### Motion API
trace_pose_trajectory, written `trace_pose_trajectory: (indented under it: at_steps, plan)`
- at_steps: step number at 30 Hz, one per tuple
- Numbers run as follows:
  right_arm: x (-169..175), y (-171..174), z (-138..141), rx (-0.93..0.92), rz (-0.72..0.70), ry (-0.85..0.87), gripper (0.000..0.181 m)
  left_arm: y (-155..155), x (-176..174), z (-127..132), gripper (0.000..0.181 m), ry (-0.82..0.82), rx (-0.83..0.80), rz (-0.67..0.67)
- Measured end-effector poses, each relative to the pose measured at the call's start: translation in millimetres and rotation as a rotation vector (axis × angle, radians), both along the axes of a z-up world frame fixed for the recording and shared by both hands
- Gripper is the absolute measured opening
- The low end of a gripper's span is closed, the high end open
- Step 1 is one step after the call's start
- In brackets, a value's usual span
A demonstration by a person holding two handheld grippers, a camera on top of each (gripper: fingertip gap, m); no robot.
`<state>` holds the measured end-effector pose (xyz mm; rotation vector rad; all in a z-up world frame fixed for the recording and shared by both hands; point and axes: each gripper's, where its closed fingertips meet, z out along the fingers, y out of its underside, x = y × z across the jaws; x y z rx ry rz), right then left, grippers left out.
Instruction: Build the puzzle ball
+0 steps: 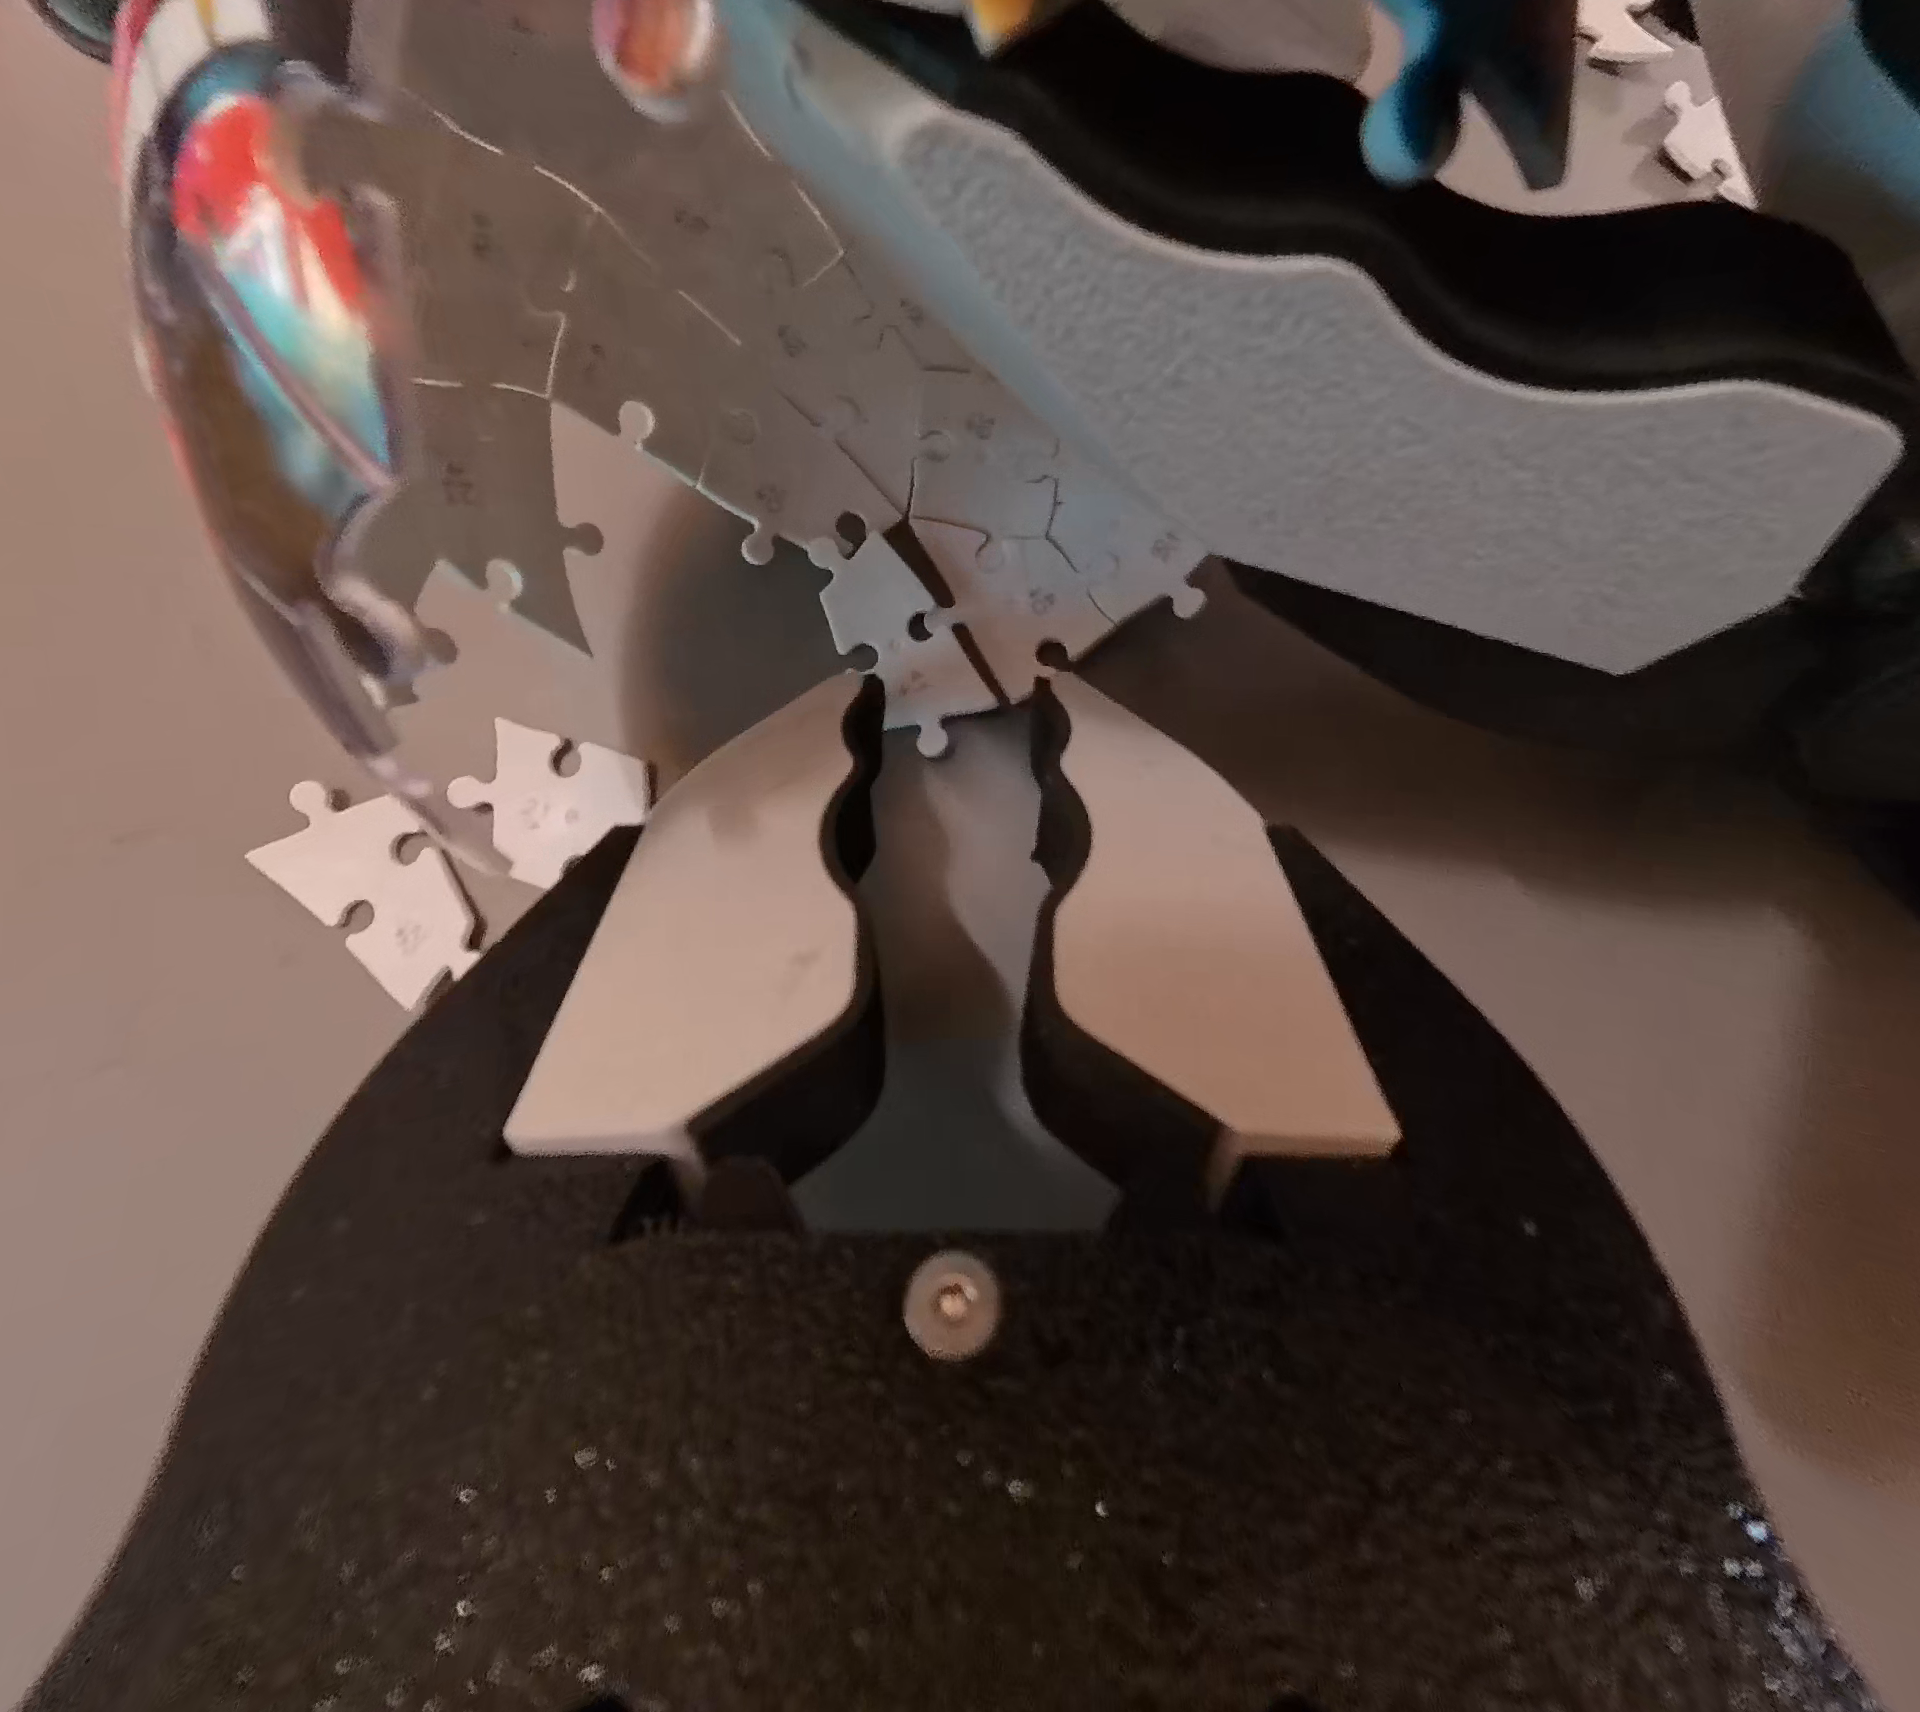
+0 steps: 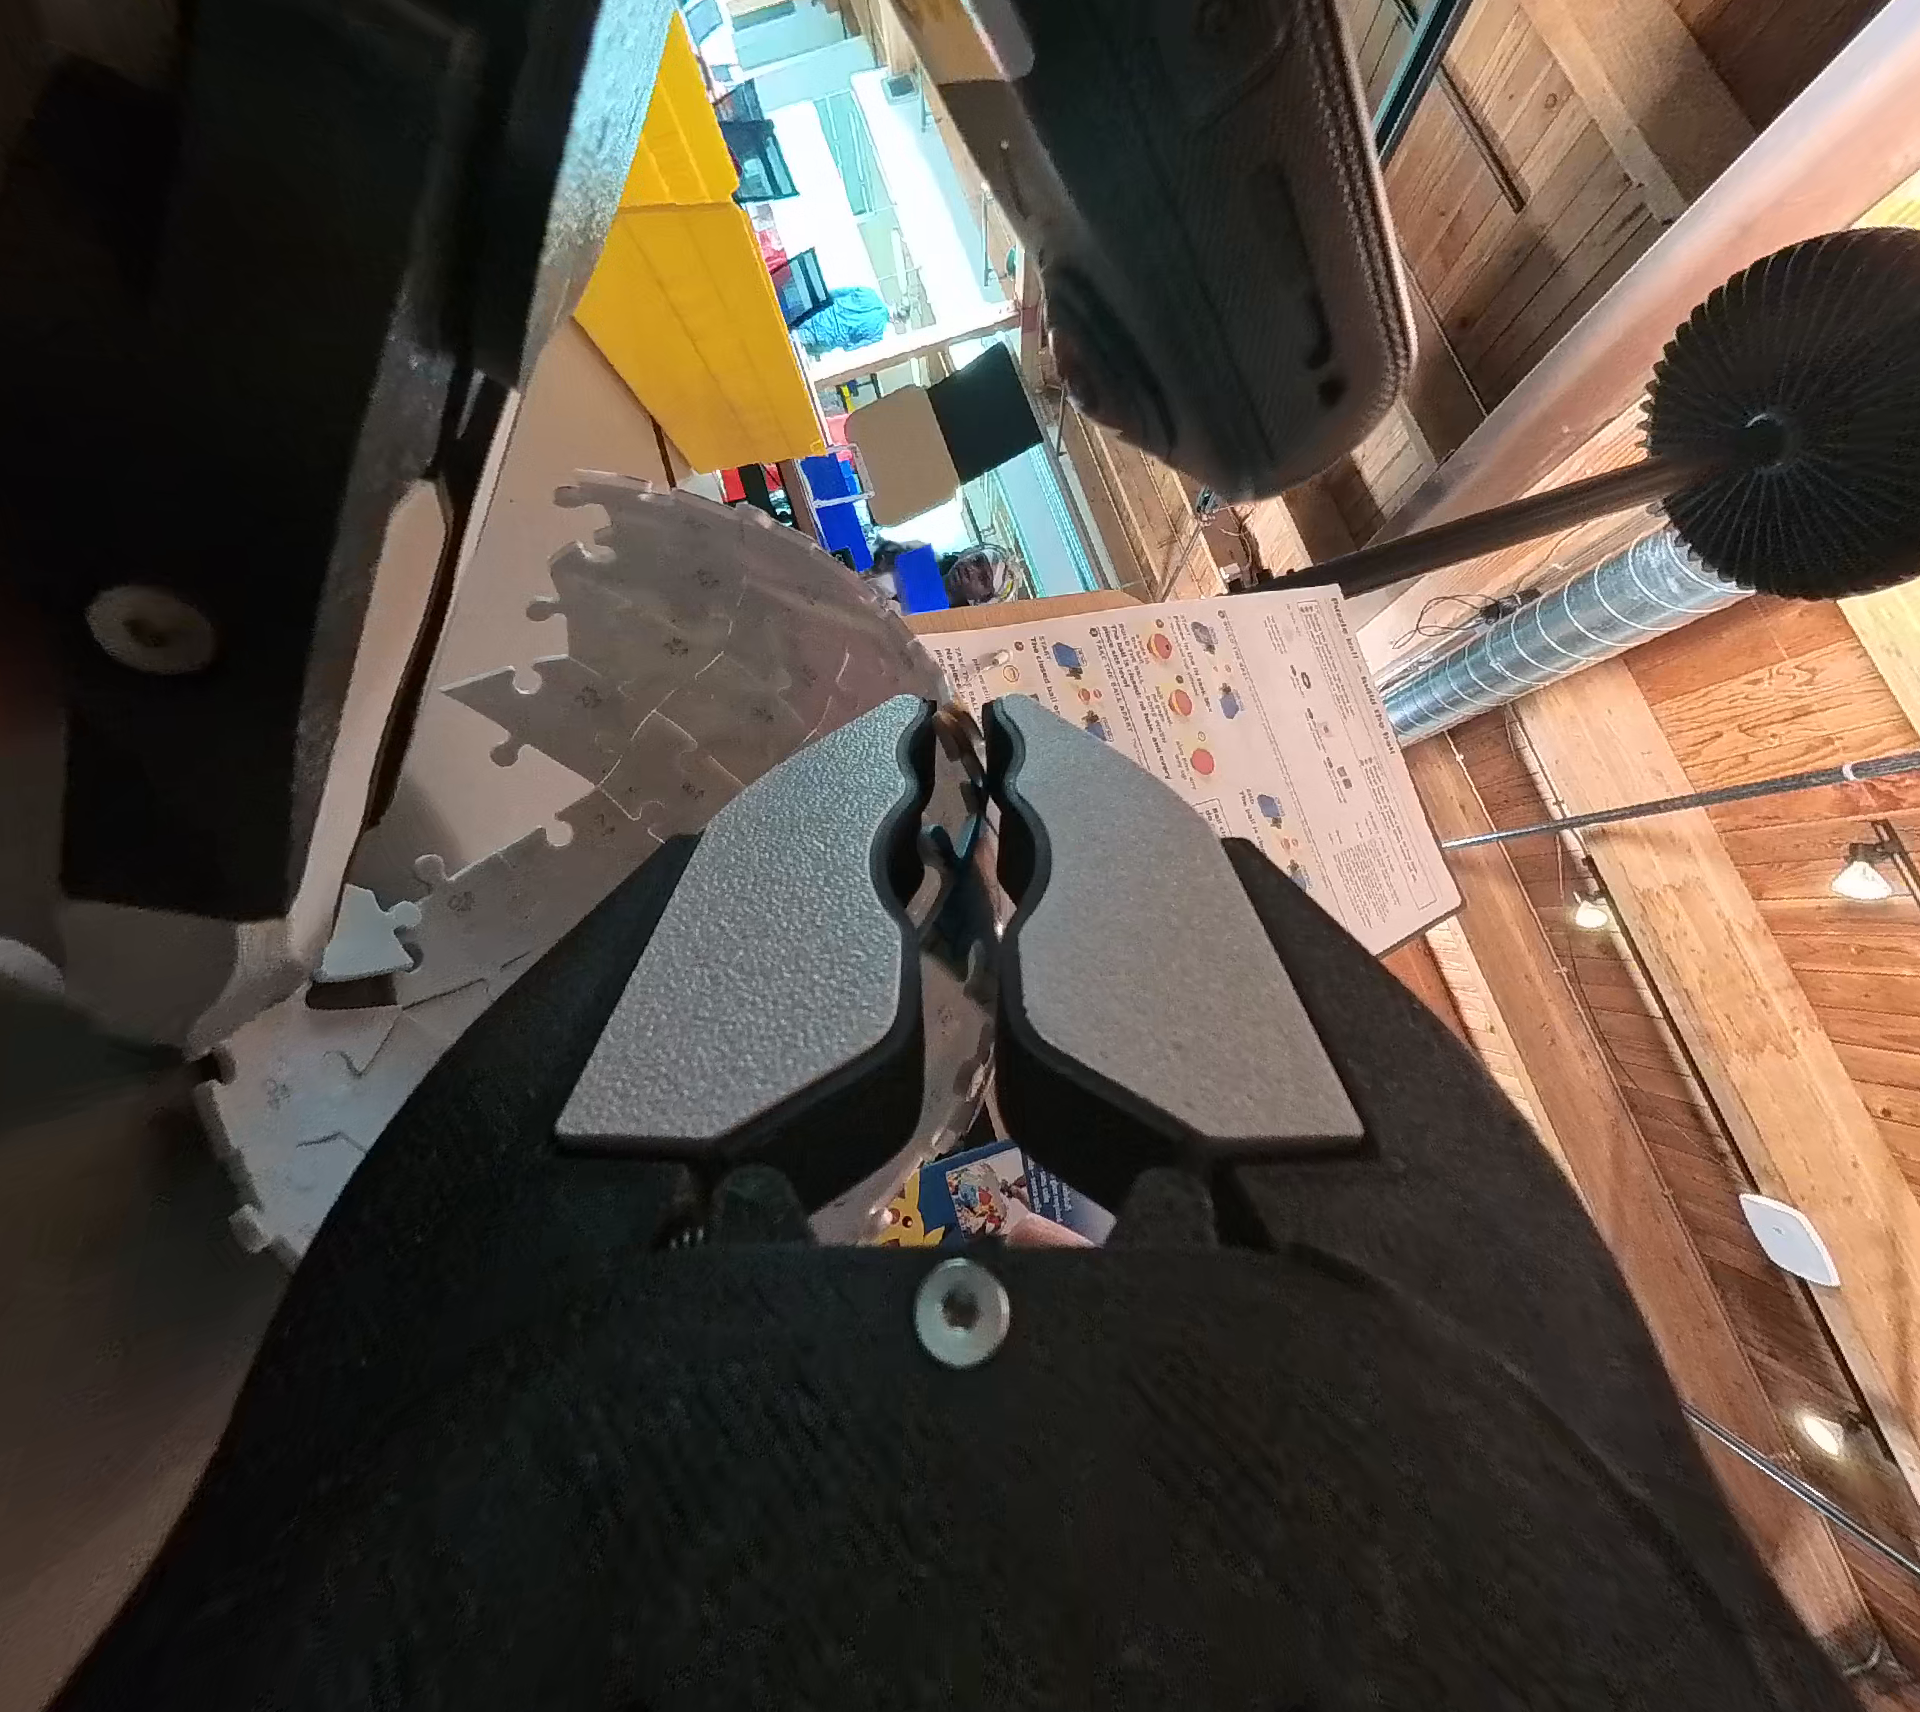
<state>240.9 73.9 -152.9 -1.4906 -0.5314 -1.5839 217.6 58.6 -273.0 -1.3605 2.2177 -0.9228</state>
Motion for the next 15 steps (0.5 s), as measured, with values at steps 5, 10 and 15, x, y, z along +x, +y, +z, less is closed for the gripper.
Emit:
trace_pose_trajectory:
  at_steps: [5, 10, 15]
  plan:
    - [0.2, -0.1, 0.1, 0.001, 0.000, 0.001, 0.009, 3.4, 1.5, 3.1, 0.029, -0.018, 0.007, 0.003]
    - [0.4, 0.1, 0.1, 0.002, 0.001, 0.004, 0.009, 7.8, 2.1, 2.0, 0.031, 0.025, -0.056, 0.038]
    - [0.2, 0.6, 0.0, 0.000, 0.002, 0.004, 0.009, 4.9, 3.1, 0.5, 0.032, 0.028, -0.068, 0.042]
